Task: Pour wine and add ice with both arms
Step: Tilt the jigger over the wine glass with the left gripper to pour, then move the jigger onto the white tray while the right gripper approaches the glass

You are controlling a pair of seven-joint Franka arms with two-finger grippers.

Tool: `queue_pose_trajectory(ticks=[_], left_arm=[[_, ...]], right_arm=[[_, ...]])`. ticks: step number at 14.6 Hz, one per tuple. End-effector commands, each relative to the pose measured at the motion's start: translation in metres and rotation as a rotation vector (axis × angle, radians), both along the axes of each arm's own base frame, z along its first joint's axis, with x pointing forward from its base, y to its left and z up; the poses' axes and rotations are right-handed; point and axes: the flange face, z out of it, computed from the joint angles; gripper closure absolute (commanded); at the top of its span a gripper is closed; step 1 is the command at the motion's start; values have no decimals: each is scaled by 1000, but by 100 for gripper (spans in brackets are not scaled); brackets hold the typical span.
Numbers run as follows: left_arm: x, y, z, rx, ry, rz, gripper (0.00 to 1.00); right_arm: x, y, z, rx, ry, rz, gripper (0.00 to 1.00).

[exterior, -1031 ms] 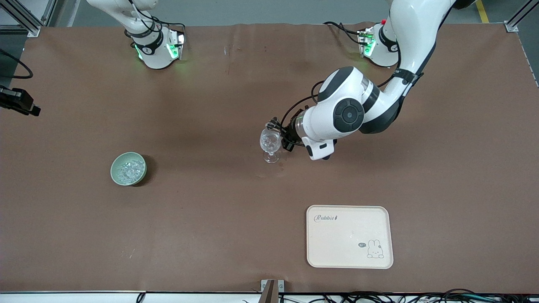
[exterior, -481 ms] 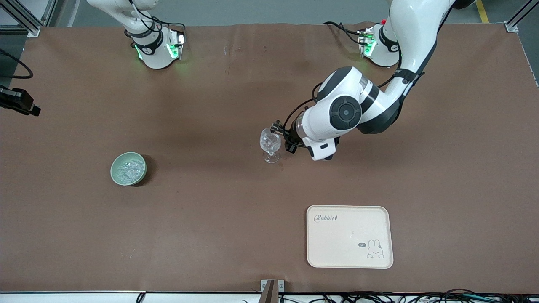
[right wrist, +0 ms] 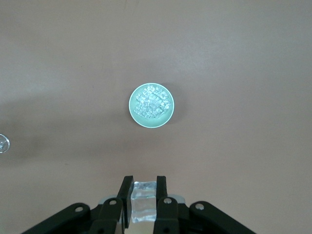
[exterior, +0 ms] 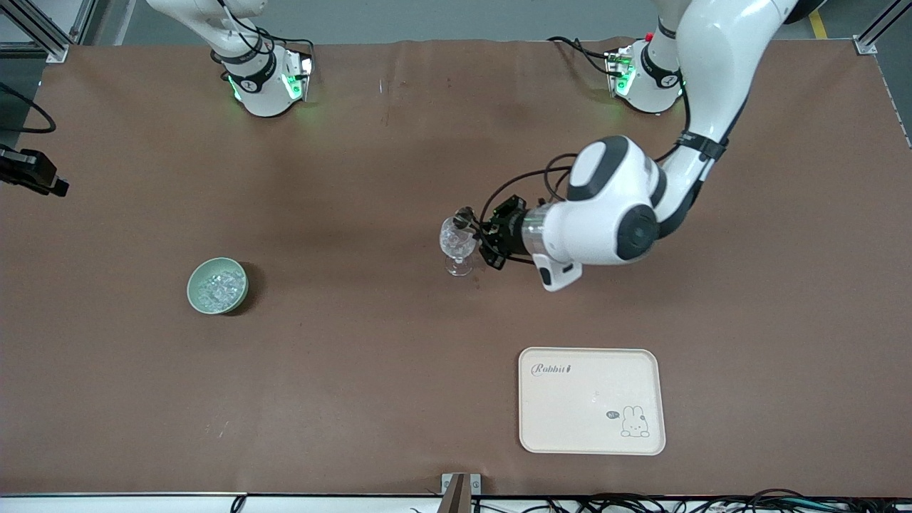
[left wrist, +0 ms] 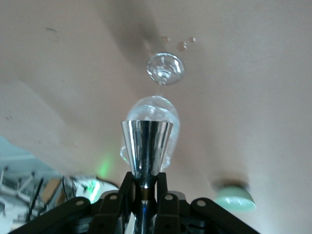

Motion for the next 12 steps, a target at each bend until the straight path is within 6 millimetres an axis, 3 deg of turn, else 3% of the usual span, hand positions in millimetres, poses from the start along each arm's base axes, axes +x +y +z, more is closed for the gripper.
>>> queue_pose_trajectory(ticks=[1, 5, 8, 9, 11, 12], left_arm=[[25, 29, 2, -119, 34, 56, 99], [91, 116, -12, -341, 53, 233, 99], [133, 185, -47, -508, 57, 378, 99], [144, 205, -63, -559, 61, 432, 99], [154, 237, -98, -601, 38, 498, 99], [155, 240, -114, -619, 24, 513, 99]], right_arm=[[-8, 6, 4, 4, -8, 7, 99], [-7, 39, 5, 2, -2, -3, 99], [-11, 98, 8, -1, 14, 7, 99], [-16, 127, 7, -4, 30, 29, 99], [-24, 177, 6, -9, 35, 33, 99], [-30, 204, 5, 2, 39, 36, 99]])
